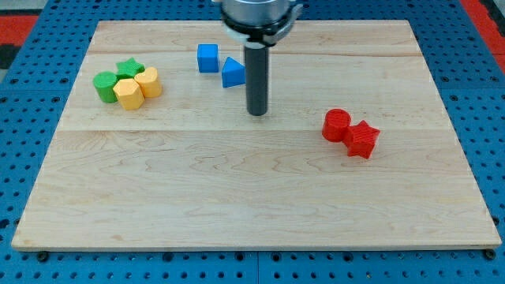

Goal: Move your arm towards top left

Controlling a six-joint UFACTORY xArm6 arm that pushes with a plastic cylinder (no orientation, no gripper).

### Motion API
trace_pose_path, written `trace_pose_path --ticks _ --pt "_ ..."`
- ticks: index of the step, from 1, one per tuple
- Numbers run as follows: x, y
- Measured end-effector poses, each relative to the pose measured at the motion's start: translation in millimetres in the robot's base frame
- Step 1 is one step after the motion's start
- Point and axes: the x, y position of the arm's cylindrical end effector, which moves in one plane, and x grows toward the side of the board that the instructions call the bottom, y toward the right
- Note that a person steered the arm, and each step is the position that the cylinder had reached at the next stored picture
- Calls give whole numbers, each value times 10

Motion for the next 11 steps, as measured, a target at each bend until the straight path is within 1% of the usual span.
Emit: trace_pose_path --ticks 1,2,3,4,5,6,7,8,9,10,11 --pt "-118 254" --pt "-448 454" --pt "-1123 457" --pt "-1547 399" --pt "-1465 -29" --pt "-1476 -291" --pt "-1612 -413" --pt "-1661 -798" --pt "-1662 -1333" --pt "-1415 -1440" --pt "-1045 -1417"
